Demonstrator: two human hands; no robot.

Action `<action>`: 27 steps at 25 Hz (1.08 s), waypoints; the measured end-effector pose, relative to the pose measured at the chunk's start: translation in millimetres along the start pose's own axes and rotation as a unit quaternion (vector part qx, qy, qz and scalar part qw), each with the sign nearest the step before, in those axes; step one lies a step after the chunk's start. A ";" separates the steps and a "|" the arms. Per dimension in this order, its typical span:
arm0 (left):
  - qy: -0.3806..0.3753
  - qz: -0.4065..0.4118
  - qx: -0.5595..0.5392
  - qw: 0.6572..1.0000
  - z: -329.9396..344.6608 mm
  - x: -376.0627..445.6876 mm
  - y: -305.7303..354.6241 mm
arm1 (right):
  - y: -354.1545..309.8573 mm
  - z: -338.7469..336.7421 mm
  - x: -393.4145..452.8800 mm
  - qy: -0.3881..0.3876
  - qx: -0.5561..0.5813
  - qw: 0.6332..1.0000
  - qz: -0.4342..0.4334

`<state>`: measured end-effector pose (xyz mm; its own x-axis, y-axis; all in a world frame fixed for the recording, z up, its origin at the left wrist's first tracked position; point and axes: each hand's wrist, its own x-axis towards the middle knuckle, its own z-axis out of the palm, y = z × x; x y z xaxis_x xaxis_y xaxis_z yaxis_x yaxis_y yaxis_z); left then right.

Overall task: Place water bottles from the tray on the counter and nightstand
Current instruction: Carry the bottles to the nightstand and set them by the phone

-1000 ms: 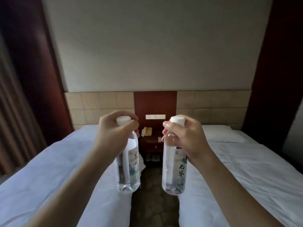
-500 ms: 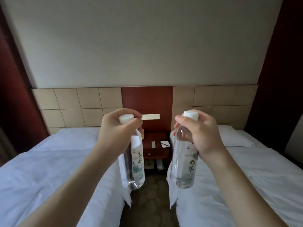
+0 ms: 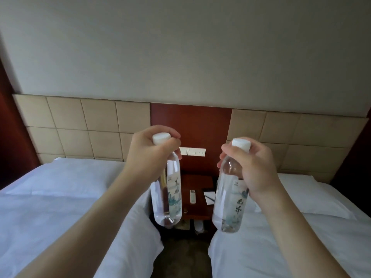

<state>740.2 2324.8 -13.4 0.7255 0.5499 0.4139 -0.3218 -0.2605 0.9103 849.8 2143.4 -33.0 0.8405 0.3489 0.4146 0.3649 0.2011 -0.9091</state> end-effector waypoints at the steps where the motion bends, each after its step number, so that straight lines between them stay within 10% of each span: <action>1: -0.010 0.000 -0.002 1.000 3.7 33.4 -17.5 | 18.0 7.0 29.8 0.001 -0.007 1.000 0.003; 16: -0.076 -0.014 0.032 0.996 114.9 395.3 -261.5 | 268.9 13.7 384.4 0.052 -0.018 0.998 0.028; 27: -0.102 -0.040 0.036 0.993 192.3 482.0 -675.7 | 667.2 5.9 495.3 0.012 -0.051 0.999 -0.006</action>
<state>1424.3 2613.3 -431.2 0.8571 0.4016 0.3226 -0.2191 -0.2825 0.9339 1507.2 2455.8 -434.0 0.8450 0.3245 0.4251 0.4123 0.1110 -0.9043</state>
